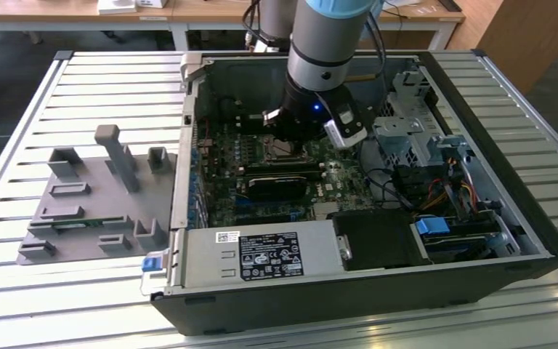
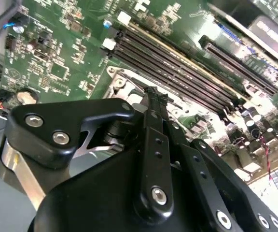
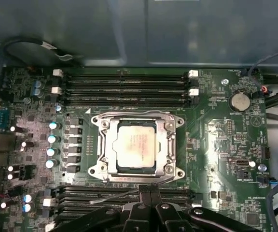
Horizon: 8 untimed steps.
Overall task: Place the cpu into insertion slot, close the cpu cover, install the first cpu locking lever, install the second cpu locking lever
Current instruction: 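Install the second cpu locking lever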
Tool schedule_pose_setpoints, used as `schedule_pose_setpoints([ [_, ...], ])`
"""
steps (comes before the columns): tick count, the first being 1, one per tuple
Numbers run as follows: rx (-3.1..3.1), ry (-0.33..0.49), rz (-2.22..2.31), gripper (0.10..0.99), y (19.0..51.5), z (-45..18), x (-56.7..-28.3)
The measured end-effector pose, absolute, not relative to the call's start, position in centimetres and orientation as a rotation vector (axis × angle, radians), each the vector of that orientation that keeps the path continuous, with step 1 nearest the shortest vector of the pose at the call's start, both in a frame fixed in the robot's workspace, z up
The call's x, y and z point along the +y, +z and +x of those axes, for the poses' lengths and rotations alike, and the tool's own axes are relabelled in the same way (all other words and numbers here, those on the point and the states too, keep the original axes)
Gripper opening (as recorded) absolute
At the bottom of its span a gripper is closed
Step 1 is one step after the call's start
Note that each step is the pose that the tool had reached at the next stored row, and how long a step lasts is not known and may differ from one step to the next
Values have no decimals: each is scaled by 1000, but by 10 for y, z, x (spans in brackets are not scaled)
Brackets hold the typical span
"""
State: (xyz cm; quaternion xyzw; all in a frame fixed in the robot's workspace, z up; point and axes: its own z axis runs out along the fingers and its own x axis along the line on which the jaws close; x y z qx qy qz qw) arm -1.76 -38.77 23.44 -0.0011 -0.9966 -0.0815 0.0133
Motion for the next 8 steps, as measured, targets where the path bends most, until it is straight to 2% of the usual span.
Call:
schedule_pose_setpoints([
  [8, -3105, -253, -2, 106, 233, -33, -388],
])
